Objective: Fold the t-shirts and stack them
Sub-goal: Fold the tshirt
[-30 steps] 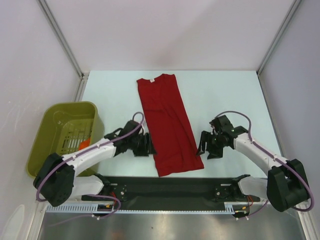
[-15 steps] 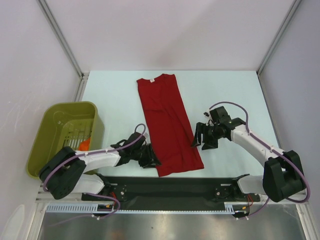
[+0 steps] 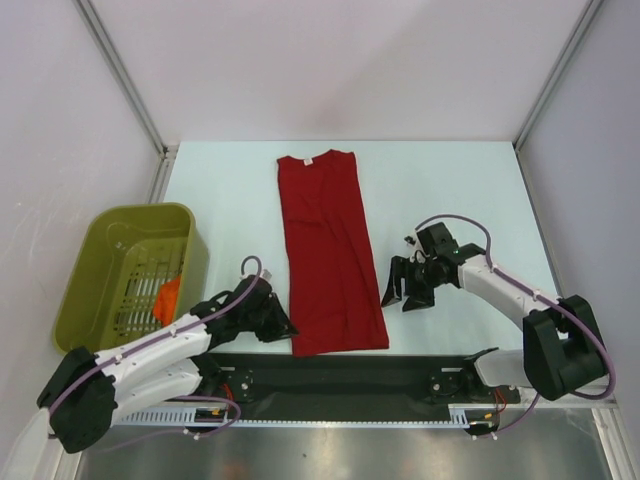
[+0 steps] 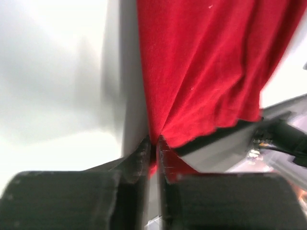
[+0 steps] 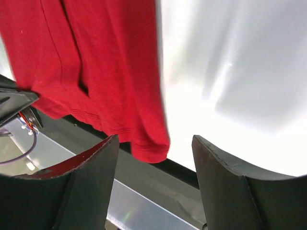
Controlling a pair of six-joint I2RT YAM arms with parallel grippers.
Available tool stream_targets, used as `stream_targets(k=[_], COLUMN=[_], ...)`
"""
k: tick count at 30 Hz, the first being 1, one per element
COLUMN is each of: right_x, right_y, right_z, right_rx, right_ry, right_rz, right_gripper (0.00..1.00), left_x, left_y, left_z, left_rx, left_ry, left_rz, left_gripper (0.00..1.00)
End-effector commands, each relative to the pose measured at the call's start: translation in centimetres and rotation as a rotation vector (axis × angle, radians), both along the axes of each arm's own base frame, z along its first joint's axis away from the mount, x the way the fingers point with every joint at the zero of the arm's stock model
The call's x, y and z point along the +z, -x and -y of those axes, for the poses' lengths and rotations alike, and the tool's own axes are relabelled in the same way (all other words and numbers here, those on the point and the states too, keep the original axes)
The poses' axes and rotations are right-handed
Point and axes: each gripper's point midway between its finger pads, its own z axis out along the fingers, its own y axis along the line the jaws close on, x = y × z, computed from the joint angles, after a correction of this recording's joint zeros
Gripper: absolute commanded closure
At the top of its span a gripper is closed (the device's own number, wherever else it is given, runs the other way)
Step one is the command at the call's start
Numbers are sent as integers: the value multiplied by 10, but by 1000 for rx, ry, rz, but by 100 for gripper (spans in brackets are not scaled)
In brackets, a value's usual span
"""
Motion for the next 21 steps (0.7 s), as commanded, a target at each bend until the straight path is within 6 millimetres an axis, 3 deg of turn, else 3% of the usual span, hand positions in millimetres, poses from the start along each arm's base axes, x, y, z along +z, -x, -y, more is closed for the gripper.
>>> stream_targets(k=[1, 3, 7, 9, 11, 12, 14, 15, 16, 18, 20, 21], right_x=[0, -1, -1, -3, 0, 0, 2, 2, 2, 1, -1, -2], right_y=[-1, -2, -8, -10, -14, -13, -16, -18, -18, -18, -17, -17], right_z=[-16, -20, -24, -25, -24, -23, -21, -17, -15, -9, -5, -1], right_rx=[37, 47, 51, 60, 68, 71, 71, 66, 66, 54, 43, 29], right_ry=[-51, -50, -58, -55, -48, -44, -40, -38, -38, -35, -40, -43], right_rz=[6, 9, 13, 7, 14, 10, 19, 24, 22, 20, 9, 2], right_gripper=[32, 32, 32, 32, 32, 32, 32, 32, 32, 32, 32, 32], left_x=[-15, -14, -9, -1, 20, 43, 61, 79, 88, 98, 89, 100], left_y=[13, 15, 21, 23, 16, 5, -1, -14, -9, -22, -23, -31], left_z=[-33, -40, -48, -50, -40, -20, 4, 26, 43, 71, 91, 104], left_rx=[16, 5, -25, -45, -105, -142, -221, -244, -309, -363, -450, -466], left_ry=[-165, -202, -241, -242, -201, -117, -32, 56, 133, 170, 156, 178], left_rz=[-41, -44, -43, -37, 53, 137, 196, 261, 257, 289, 280, 310], left_gripper=[77, 67, 38, 38, 50, 53, 53, 51, 50, 49, 48, 48])
